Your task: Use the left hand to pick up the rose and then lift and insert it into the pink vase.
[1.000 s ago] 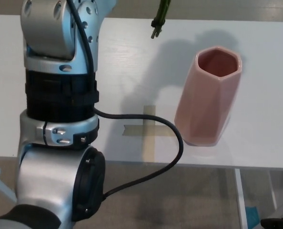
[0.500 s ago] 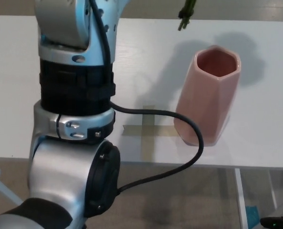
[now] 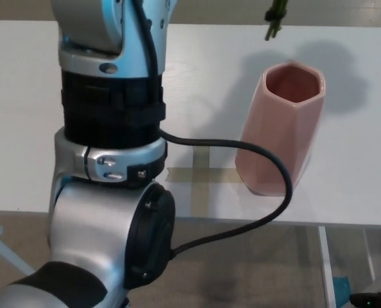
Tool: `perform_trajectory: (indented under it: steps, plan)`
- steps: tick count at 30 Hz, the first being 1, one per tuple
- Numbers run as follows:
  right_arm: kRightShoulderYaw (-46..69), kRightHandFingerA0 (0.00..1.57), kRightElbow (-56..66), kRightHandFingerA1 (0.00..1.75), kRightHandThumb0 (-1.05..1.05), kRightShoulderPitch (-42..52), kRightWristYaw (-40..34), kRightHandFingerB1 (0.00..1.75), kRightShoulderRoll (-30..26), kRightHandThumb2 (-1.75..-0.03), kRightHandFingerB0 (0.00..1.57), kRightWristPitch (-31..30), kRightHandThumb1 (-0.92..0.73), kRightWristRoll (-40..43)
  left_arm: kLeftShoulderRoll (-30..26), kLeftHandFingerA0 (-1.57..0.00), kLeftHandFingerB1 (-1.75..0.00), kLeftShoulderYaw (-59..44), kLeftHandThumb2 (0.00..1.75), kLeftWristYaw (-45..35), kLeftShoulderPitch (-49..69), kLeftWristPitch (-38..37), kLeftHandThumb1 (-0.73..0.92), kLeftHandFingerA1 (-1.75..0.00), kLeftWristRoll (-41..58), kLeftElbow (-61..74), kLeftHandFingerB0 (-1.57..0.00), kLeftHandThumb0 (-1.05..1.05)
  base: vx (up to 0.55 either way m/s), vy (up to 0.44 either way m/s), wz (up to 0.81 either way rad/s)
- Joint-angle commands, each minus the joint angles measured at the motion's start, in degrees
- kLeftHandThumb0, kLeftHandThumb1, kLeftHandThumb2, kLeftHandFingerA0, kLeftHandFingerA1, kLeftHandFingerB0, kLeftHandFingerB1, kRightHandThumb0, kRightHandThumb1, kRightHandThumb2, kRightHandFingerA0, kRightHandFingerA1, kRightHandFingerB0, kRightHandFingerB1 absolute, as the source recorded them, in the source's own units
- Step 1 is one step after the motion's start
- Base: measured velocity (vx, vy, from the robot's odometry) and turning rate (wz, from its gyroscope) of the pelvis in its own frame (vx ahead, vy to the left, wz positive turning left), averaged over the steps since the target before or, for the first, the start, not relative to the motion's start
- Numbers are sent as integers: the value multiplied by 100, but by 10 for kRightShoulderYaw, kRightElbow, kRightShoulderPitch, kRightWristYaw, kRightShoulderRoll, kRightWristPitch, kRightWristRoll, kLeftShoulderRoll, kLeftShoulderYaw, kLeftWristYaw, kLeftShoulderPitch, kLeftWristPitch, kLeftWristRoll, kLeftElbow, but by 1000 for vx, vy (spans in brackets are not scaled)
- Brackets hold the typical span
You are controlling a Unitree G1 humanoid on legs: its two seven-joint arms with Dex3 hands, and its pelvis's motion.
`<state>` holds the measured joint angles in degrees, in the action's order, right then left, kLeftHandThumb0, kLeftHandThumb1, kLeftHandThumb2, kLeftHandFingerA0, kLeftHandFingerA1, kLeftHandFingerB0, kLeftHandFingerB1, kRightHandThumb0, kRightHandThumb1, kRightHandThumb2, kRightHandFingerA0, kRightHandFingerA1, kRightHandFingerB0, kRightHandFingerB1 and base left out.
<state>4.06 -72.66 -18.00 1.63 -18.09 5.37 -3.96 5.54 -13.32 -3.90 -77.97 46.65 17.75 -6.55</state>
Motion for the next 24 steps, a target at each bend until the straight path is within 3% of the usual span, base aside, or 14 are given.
perform_trajectory:
  steps: [1, 24]
  plan:
    - [1, 58, -3, 47, -29, 4, 5, 43, -3, -57, 54, -11, -58, -1, 13, -104, -87, -3, 67, 16, -9, 16, 84, -142, 32, 10, -82, -18, 0, 0, 0]
    - [0, 59, -5, 47, -29, 8, 9, 44, -3, -57, 56, -8, -58, -1, 26, -102, -84, 31, 66, 32, 40, 43, 85, -142, 54, 61, -82, -19, 0, 0, 0]
